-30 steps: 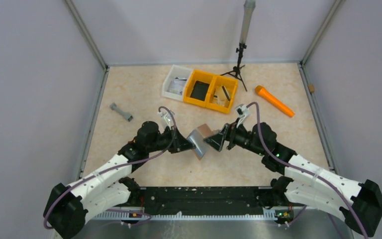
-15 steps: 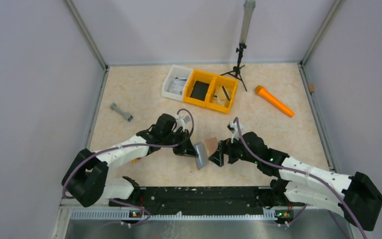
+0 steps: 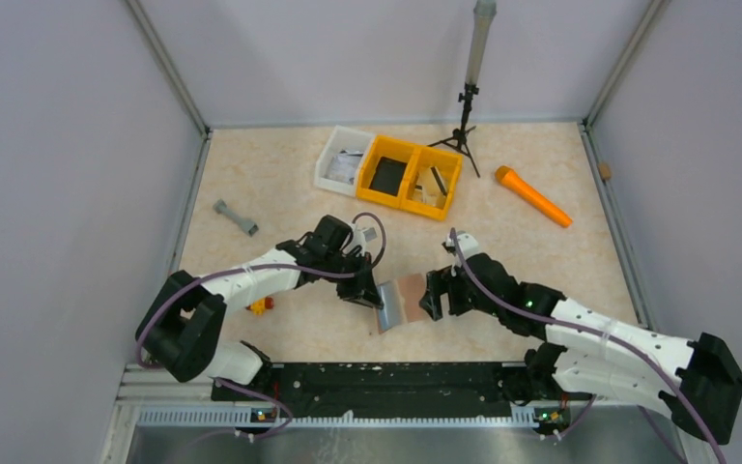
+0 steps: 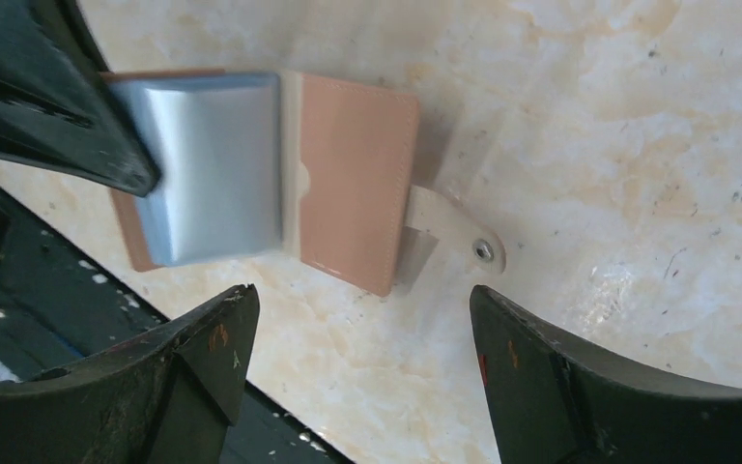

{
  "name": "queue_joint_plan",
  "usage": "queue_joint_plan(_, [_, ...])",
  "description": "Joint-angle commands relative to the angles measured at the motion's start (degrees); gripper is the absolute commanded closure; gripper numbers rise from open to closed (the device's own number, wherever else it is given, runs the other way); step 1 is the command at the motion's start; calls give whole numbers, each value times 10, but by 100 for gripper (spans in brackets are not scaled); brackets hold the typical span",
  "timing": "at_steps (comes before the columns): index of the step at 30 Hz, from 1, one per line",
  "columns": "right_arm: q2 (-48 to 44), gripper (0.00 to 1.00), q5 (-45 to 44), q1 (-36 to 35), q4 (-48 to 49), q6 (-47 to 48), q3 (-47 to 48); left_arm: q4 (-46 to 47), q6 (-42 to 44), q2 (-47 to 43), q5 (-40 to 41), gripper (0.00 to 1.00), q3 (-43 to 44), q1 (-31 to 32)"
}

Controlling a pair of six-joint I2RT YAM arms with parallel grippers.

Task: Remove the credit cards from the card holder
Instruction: Open the card holder at the center of the board.

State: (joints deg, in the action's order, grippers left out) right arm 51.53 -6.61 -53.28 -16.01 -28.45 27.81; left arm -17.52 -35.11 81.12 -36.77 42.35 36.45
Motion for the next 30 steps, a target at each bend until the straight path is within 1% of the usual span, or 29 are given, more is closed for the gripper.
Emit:
queue_joint_plan(1, [-2,19,8,-15,-26,26,79,-28,20,6,-3,100,26,1])
queue_joint_plan(4, [27,22,34,-31,12,18,85,-30,18,7,-3,98,30,1])
queue_joint_plan(8, [81,22,91,-41,117,-11,58,-27,16,7,-5,98,32,1])
queue_joint_plan(9, [92,21,94,-42,144,-21,48,-26,16,8,-5,98,32,0])
queue_joint_plan(12, [115,11,103,-42,215,-38,17,-24,16,12,-4,98,30,1])
queue_joint_plan(14, [129,9,110,-42,244,-46,4,-25,18,17,-5,97,30,1])
queue_joint_plan(16, [140,9,109,-41,267,-55,-9,-24,21,22,-5,95,30,1])
queue_joint_plan(19, [156,12,110,-42,298,-65,-23,-22,25,29,-4,91,29,1])
queue_joint_plan(22, [174,16,113,-41,314,-70,-24,-19,27,30,-2,84,27,0])
queue_joint_plan(27, [204,24,124,-41,330,-75,-18,-10,23,28,-11,80,22,1])
queue_joint_plan(30, [218,25,122,-41,329,-76,-14,-4,20,23,-14,80,21,1])
